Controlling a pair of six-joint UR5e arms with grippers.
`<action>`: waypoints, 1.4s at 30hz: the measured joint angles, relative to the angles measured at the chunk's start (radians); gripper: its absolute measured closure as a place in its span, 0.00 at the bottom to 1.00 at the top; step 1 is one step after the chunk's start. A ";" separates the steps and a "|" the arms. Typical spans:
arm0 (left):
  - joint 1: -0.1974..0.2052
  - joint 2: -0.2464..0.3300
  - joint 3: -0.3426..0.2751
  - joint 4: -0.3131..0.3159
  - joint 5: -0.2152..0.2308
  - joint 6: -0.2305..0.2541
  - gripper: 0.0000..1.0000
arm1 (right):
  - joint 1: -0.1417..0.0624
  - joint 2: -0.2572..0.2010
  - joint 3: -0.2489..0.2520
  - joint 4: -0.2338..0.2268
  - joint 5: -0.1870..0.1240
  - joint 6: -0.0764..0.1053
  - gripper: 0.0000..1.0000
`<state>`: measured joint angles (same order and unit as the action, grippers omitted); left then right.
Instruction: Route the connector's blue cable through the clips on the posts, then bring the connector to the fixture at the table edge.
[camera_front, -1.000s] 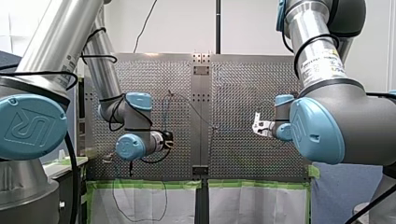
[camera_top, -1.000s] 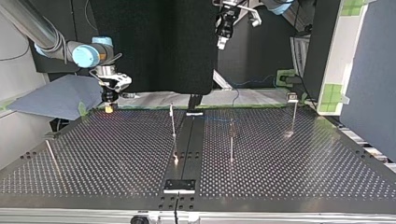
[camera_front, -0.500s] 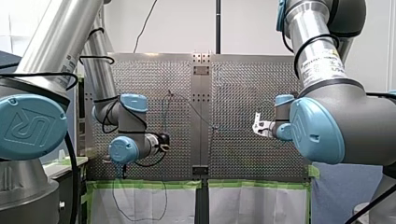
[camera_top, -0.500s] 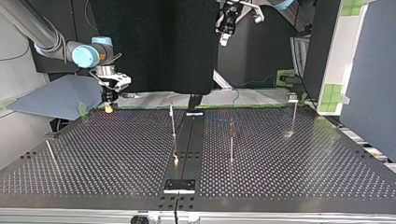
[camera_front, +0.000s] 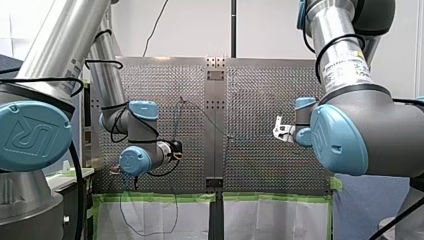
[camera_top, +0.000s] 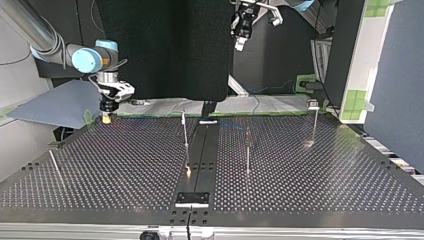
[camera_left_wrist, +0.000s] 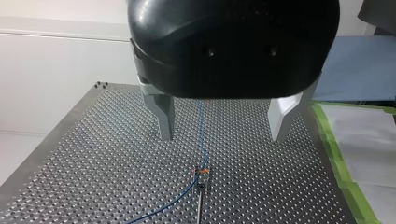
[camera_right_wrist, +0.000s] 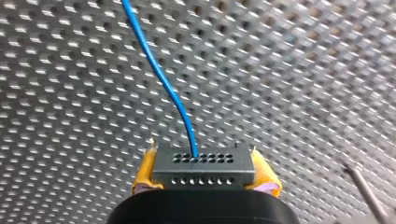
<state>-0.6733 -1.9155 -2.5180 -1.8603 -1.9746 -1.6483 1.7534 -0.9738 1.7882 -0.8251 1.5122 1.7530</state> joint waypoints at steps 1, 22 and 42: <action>0.000 0.000 0.000 -0.002 -0.001 0.000 0.00 | 0.000 -0.011 0.000 0.000 0.012 0.011 1.00; 0.001 0.000 0.001 -0.027 -0.002 0.005 0.00 | -0.044 -0.198 -0.047 0.072 0.052 0.065 1.00; 0.001 0.000 0.009 -0.056 -0.002 0.009 0.00 | -0.080 -0.282 -0.084 0.241 0.156 -0.056 1.00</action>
<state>-0.6727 -1.9153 -2.5089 -1.9166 -1.9765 -1.6397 1.6729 -1.2558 1.7045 -0.5842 1.6684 1.6973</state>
